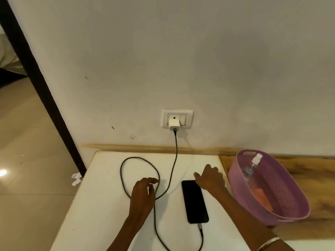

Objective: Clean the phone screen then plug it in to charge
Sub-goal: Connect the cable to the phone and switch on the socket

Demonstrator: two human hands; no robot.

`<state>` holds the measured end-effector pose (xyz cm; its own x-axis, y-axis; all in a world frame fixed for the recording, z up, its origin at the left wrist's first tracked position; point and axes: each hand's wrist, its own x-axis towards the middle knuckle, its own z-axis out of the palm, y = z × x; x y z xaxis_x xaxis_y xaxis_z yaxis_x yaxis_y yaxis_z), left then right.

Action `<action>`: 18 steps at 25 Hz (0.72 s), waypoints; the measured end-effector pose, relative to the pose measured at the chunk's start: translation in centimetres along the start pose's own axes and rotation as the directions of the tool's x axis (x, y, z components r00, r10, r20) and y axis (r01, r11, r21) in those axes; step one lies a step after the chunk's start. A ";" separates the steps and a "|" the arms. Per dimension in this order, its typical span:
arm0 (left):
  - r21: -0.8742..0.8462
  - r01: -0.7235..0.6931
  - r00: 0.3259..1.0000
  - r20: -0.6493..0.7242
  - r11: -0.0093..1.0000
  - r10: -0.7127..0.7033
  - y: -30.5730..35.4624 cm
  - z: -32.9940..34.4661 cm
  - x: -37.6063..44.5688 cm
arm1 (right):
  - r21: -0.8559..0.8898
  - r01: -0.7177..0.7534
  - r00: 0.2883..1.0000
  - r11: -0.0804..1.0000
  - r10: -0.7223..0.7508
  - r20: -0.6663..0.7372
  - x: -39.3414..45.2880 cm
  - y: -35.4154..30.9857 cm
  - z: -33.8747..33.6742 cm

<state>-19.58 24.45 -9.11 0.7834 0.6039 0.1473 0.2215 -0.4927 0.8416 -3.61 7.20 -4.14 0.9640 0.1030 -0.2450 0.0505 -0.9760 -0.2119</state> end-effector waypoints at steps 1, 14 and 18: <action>-0.008 -0.004 1.000 -0.004 1.000 0.004 0.1 -0.1 0.2 | -0.005 0.043 0.998 0.999 -0.043 -0.040 0.6 -0.2 -1.2; 0.068 -0.157 0.987 -0.023 0.985 0.159 4.9 0.1 5.5 | -0.091 0.497 0.817 0.863 -0.501 -0.286 4.0 -4.9 -6.2; 0.203 -0.252 0.968 0.040 0.946 0.250 6.2 0.2 6.4 | -0.200 0.538 0.754 0.819 -0.574 -0.319 5.0 -6.2 -5.8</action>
<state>-13.03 25.14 -3.08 0.8365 0.4361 0.3318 0.1298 -0.7459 0.6532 2.39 12.62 1.40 0.7813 0.5767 0.2385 0.6126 -0.7818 -0.1163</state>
